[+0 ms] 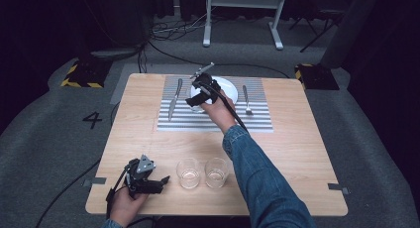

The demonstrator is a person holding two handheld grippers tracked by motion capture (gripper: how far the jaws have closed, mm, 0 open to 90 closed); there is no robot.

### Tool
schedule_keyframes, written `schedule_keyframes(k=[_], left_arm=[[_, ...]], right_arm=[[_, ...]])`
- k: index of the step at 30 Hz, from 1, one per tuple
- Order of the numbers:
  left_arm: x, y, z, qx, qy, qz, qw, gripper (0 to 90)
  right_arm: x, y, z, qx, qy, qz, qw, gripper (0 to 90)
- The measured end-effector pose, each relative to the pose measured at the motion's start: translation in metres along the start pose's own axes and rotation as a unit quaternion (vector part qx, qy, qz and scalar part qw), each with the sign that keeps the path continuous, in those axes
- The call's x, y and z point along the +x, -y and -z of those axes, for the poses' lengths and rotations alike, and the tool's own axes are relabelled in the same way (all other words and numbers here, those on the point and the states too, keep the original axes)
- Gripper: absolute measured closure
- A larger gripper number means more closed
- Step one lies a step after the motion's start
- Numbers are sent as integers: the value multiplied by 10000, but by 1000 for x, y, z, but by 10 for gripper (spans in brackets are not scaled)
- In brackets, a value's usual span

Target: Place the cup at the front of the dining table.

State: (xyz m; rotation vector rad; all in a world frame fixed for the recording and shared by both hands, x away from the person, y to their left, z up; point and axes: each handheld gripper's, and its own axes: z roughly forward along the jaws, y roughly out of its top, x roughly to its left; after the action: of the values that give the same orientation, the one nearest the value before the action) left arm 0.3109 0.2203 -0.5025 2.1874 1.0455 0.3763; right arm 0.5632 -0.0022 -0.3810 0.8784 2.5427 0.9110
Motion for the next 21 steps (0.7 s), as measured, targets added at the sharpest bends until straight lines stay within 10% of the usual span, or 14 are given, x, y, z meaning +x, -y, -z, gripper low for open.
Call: schedule_keyframes(k=[21], left_arm=[[1,-1,0,-19,-30,-114,9999,164]], right_arm=[[17,1,-52,154,-198,47,9997,188]])
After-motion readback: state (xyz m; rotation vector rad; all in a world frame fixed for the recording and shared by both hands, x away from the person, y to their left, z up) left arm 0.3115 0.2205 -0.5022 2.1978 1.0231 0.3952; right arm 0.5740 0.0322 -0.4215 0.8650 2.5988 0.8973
